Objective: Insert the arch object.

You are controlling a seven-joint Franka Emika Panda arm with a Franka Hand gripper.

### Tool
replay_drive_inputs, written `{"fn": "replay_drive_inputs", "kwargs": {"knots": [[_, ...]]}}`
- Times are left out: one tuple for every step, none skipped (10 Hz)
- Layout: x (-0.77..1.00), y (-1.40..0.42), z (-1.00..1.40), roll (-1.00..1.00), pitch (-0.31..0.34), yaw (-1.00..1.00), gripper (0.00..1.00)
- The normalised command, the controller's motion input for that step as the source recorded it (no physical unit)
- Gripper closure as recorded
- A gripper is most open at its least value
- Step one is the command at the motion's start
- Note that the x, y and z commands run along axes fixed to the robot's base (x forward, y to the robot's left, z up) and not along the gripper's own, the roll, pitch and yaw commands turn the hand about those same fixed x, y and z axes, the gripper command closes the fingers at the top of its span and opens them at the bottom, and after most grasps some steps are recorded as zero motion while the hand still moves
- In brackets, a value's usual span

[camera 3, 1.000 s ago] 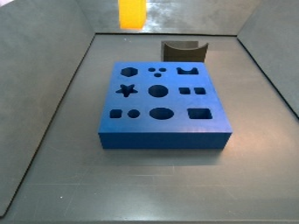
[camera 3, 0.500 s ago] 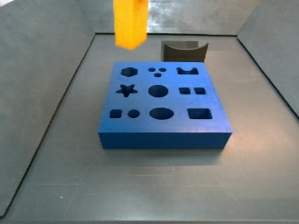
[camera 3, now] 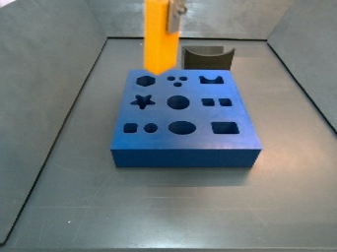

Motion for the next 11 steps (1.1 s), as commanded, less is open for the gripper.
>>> {"fn": "replay_drive_inputs", "kwargs": {"knots": [[0.25, 0.15, 0.0, 0.0, -0.013, -0.92, 1.0], [0.22, 0.14, 0.0, 0.0, -0.039, -0.93, 1.0], [0.22, 0.14, 0.0, 0.0, -0.047, -0.93, 1.0], [0.22, 0.13, 0.0, 0.0, -0.043, -0.93, 1.0], [0.22, 0.13, 0.0, 0.0, -0.036, -0.93, 1.0], [0.22, 0.13, 0.0, 0.0, -0.036, -0.93, 1.0], [0.22, 0.13, 0.0, 0.0, -0.043, -0.93, 1.0], [0.22, 0.14, 0.0, 0.0, -0.043, -0.93, 1.0], [0.22, 0.13, 0.0, 0.0, -0.039, -0.93, 1.0], [0.22, 0.13, 0.0, 0.0, -0.031, -0.92, 1.0], [0.31, 0.18, 0.0, -0.02, -0.027, -0.86, 1.0]]}}
